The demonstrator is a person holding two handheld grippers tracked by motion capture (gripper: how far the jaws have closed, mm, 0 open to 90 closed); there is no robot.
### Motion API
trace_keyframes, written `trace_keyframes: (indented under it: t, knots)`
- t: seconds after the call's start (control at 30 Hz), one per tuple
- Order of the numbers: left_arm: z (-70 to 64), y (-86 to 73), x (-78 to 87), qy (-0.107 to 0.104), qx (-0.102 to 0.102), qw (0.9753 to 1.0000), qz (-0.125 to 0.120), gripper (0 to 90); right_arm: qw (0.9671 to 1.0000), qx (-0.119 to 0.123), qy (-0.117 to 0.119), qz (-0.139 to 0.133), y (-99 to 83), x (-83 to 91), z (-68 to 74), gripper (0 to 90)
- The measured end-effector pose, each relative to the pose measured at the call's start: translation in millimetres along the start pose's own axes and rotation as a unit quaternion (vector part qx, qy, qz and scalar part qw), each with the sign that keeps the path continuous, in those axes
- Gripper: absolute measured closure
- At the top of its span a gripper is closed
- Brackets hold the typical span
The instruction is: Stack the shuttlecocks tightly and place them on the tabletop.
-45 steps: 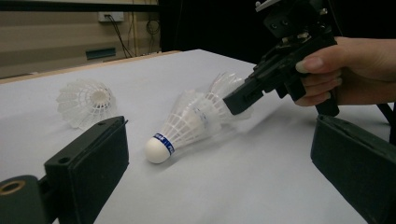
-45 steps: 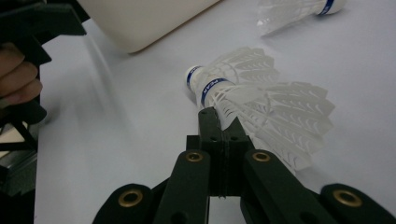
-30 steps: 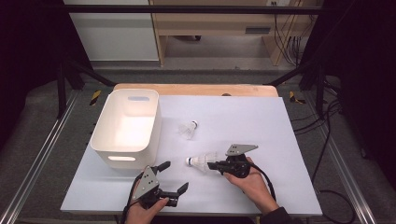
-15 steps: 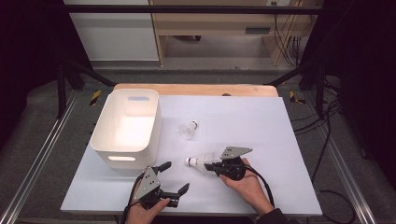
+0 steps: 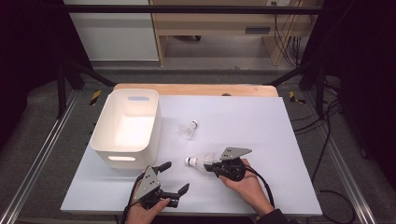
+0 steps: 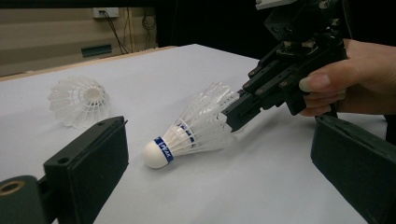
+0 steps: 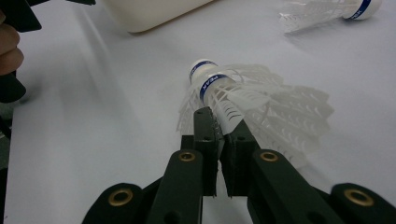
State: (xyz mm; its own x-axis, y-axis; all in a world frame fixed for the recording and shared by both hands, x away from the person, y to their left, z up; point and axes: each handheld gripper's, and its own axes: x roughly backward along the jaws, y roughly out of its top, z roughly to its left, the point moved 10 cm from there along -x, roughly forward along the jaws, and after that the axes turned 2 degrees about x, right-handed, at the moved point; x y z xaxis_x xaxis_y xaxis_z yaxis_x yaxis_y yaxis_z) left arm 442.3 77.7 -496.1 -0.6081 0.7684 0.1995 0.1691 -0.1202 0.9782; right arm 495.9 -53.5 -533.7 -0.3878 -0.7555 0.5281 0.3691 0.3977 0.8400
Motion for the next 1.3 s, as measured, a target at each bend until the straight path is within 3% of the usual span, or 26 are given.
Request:
trace_keyframes:
  t: [0.3,0.6,0.83,1.0,1.3]
  knots:
    - [-1.4,-0.4,-1.0,-0.003,0.001,1.0,0.001,3.6,0.9999,0.007,-0.006,0.006,-1.0,3.7,2.7,74.8]
    - [-0.2,-0.1,-0.9,-0.003,0.0,1.0,0.0,3.6,0.9996,0.009,-0.021,0.018,-5.7,6.7,2.7,57.8]
    - [-1.5,-0.4,-2.1,-0.005,-0.003,1.0,0.001,3.3,0.9995,0.01,-0.021,0.022,-6.4,10.9,5.5,46.9]
    - [-0.1,0.2,-1.7,-0.003,-0.001,1.0,0.0,2.9,0.9995,0.0,-0.024,0.02,-6.7,14.2,5.3,37.9]
    - [-1.1,-0.1,-2.5,-0.004,-0.003,1.0,0.001,2.9,0.9986,-0.004,-0.052,0.009,-10.8,27.7,5.1,25.8]
